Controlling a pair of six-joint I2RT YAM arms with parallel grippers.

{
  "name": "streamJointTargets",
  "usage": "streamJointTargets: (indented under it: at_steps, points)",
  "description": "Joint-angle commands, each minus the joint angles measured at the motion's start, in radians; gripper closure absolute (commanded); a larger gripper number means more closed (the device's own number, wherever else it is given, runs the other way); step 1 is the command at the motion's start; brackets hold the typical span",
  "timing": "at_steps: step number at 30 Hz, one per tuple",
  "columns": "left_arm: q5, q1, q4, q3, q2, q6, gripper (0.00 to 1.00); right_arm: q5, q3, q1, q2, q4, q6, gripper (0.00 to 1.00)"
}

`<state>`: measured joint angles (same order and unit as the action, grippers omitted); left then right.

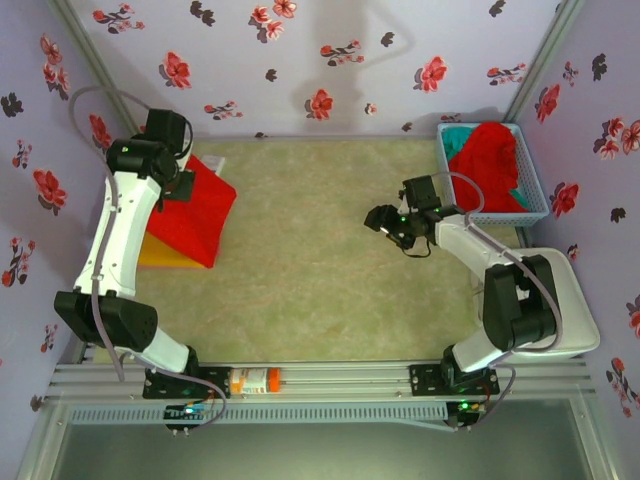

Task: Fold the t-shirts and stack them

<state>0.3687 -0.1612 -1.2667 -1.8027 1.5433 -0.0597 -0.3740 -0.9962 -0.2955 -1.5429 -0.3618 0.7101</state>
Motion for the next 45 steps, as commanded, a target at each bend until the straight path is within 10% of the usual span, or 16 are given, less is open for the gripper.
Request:
streamJointTargets:
  at_steps: [1, 45]
  points:
    - [0.03, 0.018, 0.014, -0.009, 0.001, -0.007, 1.0, -0.006, -0.022, -0.011, -0.015, -0.021, 0.003, 0.32]
    - [0.113, 0.342, 0.212, 0.106, 0.249, 0.053, 1.0, -0.043, -0.012, -0.037, -0.022, -0.037, -0.074, 0.32]
